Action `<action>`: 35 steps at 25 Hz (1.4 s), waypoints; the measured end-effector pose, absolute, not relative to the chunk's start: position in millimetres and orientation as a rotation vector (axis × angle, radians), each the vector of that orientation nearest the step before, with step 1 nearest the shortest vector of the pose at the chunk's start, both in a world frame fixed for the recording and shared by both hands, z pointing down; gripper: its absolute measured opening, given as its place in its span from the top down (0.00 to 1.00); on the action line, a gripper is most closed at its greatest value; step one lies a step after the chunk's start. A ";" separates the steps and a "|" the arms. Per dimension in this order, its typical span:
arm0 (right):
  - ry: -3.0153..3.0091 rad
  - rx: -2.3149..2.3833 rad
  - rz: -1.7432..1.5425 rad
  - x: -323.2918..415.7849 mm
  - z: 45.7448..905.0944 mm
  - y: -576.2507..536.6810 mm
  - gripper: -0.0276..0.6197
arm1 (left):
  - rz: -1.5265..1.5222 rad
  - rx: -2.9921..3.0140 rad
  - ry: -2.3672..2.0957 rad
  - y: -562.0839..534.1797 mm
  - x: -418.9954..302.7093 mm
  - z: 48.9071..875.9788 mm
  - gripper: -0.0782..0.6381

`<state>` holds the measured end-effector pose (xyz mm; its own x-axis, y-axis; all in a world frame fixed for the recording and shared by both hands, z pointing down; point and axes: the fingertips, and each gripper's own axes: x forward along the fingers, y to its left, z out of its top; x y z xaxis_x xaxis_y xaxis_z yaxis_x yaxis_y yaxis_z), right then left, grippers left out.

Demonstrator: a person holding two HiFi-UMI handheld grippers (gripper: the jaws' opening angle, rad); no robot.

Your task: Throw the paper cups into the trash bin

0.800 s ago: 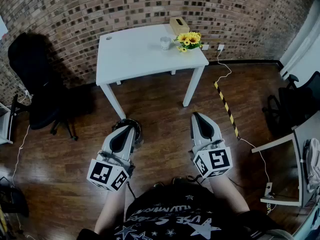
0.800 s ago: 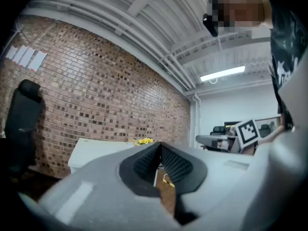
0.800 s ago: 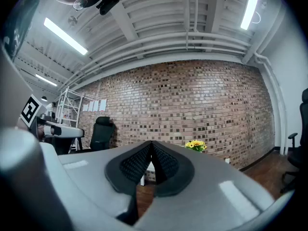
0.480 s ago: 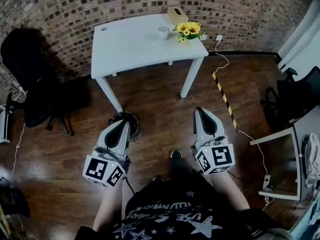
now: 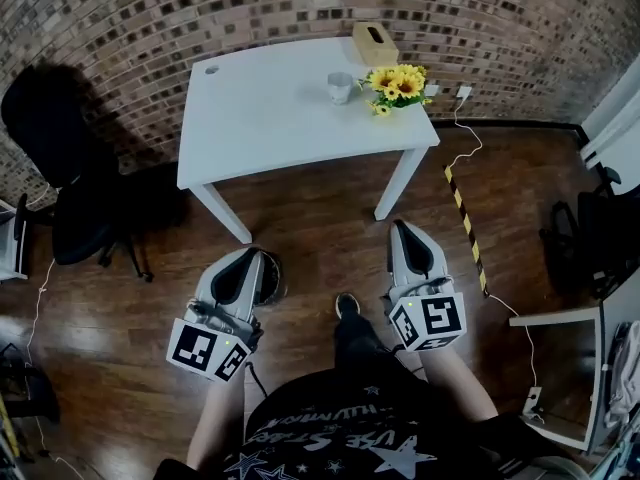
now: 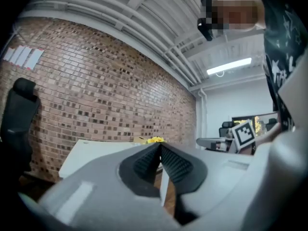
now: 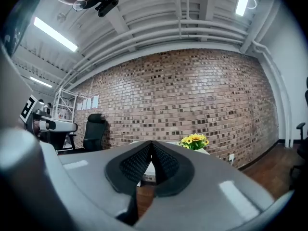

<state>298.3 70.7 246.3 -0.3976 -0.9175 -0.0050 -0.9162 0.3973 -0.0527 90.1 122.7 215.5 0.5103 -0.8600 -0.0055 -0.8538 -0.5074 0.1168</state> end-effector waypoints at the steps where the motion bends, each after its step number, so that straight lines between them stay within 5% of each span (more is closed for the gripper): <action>1: 2.605 -1.687 -0.070 300.1 246.7 53.3 0.95 | -0.094 2.651 -1.500 108.8 95.3 215.9 0.89; 15: 2.659 -1.605 -0.111 339.4 252.5 -114.3 0.95 | 0.023 2.504 -1.682 -42.5 110.6 225.7 0.89; 35: 2.663 -1.805 -0.080 271.0 278.1 -225.7 0.95 | -0.035 2.593 -1.468 -173.3 90.3 246.4 0.89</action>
<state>271.0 -225.7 278.1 -0.3690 -0.9250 0.0911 -0.9288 0.3707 0.0019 90.3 -173.3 246.4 0.5176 -0.8536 0.0589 -0.8498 -0.5049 0.1512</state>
